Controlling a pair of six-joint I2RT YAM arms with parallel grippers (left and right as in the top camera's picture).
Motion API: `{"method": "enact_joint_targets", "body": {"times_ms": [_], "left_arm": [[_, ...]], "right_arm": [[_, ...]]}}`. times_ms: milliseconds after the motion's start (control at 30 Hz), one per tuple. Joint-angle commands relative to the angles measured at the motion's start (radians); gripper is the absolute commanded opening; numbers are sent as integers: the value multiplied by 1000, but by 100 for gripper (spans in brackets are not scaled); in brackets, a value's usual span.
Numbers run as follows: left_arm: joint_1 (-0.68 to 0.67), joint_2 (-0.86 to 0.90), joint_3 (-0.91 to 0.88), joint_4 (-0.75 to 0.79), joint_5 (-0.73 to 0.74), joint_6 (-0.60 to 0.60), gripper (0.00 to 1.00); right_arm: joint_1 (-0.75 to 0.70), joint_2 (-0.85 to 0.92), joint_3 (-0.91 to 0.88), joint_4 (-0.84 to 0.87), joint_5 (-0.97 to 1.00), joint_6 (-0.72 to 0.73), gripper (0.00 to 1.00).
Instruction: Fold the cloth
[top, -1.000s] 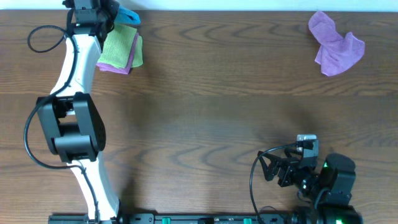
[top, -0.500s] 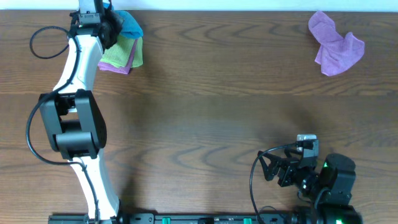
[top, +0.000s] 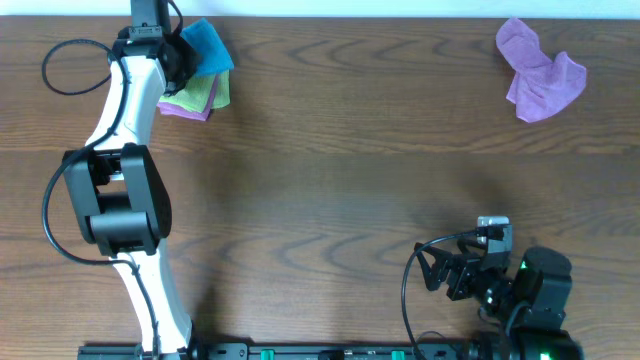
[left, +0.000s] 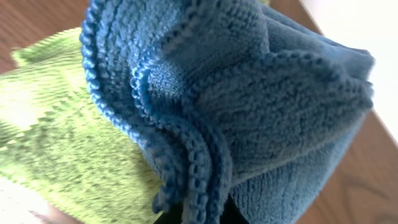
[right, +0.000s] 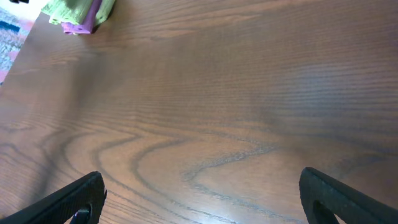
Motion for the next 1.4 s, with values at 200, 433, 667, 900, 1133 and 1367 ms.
{"method": "enact_joint_targets", "body": {"times_ms": [200,433,667,900,1133,1367], "left_arm": [[-1,11,-3,-32,-87,100,6],[4,11,-3,-32,-122,101,6],[15,11,-3,-34,-122,108,6],[32,11,-3,-42,-126,145,5],[51,11,-3,-48,-130,173,6],[64,11,-3,-50,-129,176,29]], "right_arm": [[-7,-5,-1,-1,-4,10,99],[-7,-5,-1,-1,-4,10,99],[-7,-5,-1,-1,-4,10,99],[-7,-5,-1,-1,-4,10,99],[-7,-5,-1,-1,-4,10,99],[-7,-5,-1,-1,-4,10,99]]}}
